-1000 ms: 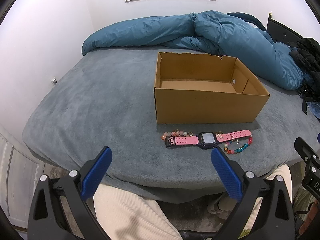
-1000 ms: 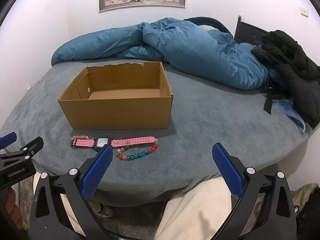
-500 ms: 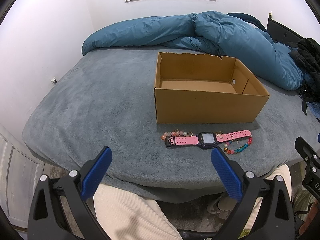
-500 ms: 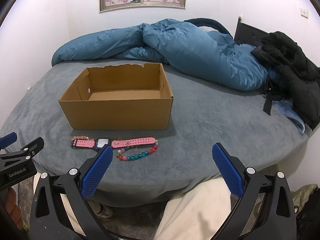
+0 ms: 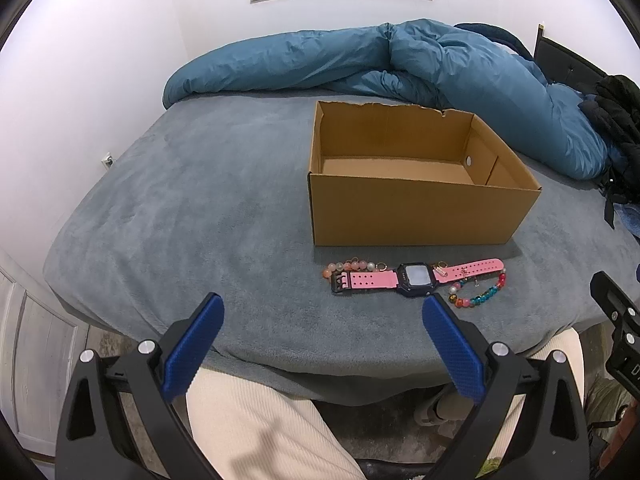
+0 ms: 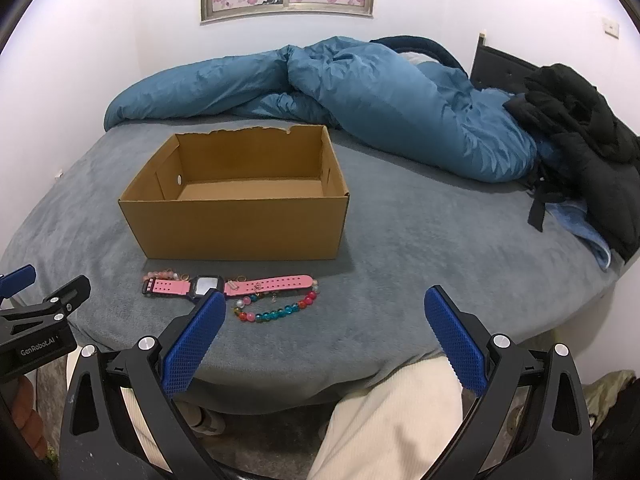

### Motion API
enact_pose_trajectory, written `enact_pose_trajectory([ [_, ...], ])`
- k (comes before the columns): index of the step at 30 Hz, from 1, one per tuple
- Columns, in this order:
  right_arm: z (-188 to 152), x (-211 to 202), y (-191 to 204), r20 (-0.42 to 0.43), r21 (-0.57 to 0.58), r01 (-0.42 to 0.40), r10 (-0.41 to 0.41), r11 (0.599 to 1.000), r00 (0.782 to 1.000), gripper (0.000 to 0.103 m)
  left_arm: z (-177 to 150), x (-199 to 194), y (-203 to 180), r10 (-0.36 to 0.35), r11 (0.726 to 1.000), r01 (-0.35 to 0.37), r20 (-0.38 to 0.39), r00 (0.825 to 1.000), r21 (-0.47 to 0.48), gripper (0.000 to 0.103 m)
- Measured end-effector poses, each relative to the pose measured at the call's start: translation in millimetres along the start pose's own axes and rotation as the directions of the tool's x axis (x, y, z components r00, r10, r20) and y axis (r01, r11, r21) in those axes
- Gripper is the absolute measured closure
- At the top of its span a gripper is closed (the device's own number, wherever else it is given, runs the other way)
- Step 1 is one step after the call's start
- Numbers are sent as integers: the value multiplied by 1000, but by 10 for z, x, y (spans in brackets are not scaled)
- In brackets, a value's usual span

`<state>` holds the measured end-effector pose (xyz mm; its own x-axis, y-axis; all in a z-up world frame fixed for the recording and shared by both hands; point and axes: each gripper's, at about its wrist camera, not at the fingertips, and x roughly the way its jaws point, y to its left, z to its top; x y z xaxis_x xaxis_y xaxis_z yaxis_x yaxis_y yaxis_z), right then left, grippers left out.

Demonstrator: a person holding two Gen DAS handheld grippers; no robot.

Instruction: Organize jewelry

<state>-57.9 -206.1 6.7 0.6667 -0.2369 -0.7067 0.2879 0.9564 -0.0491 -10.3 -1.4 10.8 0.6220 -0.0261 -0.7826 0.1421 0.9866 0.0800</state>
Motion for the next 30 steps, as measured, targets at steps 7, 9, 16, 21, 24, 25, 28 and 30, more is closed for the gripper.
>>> enact_pose_trajectory([
  [7,20,47,16,-10,-4,-2,2,1000,1000,8,18,56,6,-2,1000,2,-12,1000,1,6],
  [9,23,79,15,-16,-4,-3,3,1000,1000,8,24,79,9,0,1000,0,-16,1000,1,6],
  [16,4,219,22,-43,-1,-7,7,1000,999,8,48,219,75,6,1000,-6,-33,999,-9,6],
  [21,-14,369,11,-72,5,-15,16,1000,997,8,61,375,144,-13,1000,11,-58,998,-29,6],
  [24,-24,470,1,-90,12,-22,23,1000,996,8,66,480,158,-27,999,25,-56,998,-24,6],
  [25,-25,512,-7,-95,15,-24,26,1000,995,8,69,523,167,-51,998,50,-52,997,-26,6],
  [28,-25,625,-32,-106,19,-35,37,999,994,8,87,626,203,-147,989,146,-38,988,-38,6],
  [30,-19,714,-43,-108,21,-53,55,998,993,8,100,687,251,-217,974,216,-20,976,-67,6],
])
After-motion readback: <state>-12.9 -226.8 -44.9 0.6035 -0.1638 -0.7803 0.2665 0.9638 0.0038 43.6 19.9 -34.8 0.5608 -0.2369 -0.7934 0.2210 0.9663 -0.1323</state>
